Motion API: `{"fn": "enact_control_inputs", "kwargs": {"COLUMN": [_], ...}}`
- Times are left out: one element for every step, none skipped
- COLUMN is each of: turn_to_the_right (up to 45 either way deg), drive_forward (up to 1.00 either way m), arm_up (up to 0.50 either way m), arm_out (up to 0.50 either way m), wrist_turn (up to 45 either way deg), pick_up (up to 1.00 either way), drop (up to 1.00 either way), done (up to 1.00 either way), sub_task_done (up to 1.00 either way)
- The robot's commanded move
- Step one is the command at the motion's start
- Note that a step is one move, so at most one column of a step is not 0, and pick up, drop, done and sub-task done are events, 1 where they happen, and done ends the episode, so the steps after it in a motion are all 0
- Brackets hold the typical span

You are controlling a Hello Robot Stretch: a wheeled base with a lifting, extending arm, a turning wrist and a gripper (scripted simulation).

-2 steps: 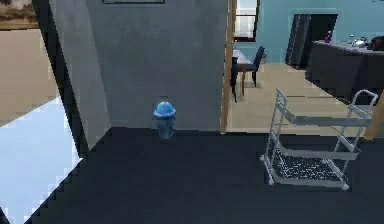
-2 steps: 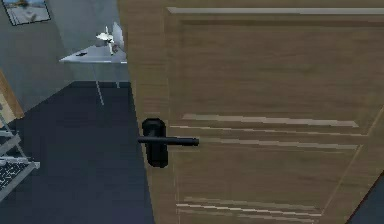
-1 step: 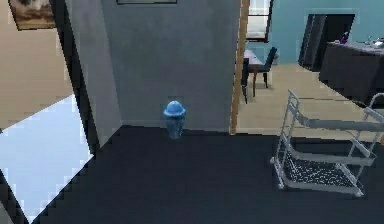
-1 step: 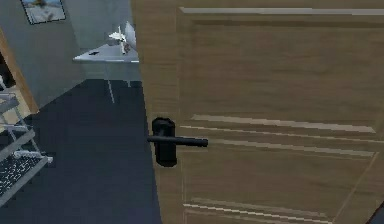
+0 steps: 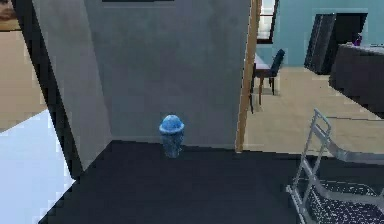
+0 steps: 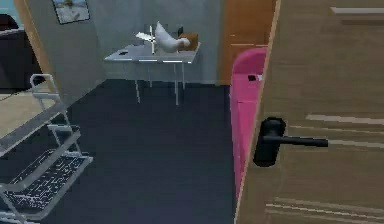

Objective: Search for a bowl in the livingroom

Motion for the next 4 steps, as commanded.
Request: {"fn": "enact_control_inputs", "kwargs": {"turn_to_the_right": [42.0,0.0,45.0,12.0], "drive_forward": [0.00,0.20,0.00,0.00], "arm_up": [0.00,0.00,0.00,0.00], "arm_out": [0.00,0.00,0.00,0.00], "wrist_turn": [0.0,0.0,0.0,0.0], "pick_up": [0.00,0.00,0.00,0.00], "drop": [0.00,0.00,0.00,0.00], "done": [0.00,0.00,0.00,0.00], "sub_task_done": [0.00,0.00,0.00,0.00]}}
